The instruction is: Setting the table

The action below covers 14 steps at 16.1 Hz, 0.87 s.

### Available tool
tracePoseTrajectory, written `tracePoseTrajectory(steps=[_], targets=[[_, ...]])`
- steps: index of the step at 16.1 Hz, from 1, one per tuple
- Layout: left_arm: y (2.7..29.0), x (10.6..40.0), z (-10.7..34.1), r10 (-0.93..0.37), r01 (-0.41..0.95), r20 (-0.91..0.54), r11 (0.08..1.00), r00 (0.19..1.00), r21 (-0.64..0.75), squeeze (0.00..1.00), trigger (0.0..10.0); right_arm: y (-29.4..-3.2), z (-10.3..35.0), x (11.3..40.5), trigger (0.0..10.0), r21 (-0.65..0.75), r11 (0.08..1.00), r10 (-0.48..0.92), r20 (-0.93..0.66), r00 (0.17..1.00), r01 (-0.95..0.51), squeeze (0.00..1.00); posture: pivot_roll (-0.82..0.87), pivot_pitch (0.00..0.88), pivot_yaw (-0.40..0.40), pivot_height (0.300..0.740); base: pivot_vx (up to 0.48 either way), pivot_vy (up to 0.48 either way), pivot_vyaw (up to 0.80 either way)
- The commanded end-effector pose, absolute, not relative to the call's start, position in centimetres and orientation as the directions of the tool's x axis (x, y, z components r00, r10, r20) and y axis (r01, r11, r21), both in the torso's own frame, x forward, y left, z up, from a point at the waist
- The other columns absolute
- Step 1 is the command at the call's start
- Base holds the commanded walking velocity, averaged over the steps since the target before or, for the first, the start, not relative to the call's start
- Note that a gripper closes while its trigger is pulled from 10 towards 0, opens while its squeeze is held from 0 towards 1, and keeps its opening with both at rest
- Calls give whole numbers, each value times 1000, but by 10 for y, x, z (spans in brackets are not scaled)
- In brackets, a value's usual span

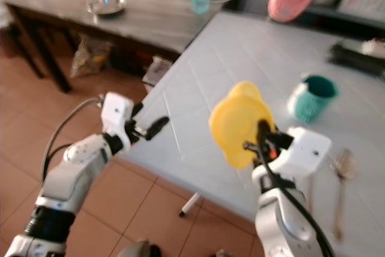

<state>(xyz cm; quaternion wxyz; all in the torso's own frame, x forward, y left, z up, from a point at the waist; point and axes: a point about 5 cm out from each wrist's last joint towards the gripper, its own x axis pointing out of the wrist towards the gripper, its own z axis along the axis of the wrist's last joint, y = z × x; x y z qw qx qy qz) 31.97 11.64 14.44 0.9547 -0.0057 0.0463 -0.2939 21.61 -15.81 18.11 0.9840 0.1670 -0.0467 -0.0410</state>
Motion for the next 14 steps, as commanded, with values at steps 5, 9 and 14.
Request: tracePoseTrajectory(steps=[5,9,14], targets=[[114,320,144,-541,541,-59,841,839,-19,0,10000,-160,182,216,0,331,941,-105,86,991,71,0,18,132,-5,740,0,0,0],[121,325,144,-450,448,-32,892,892,-70,0,10000,-161,183,220,0,309,949,-90,90,992,58,0,24,129,-21,740,0,0,0],[125,330,143,-425,422,-35,903,904,-74,0,10000,-160,183,223,0,305,951,-85,96,992,52,0,31,125,-21,740,0,199,0]])
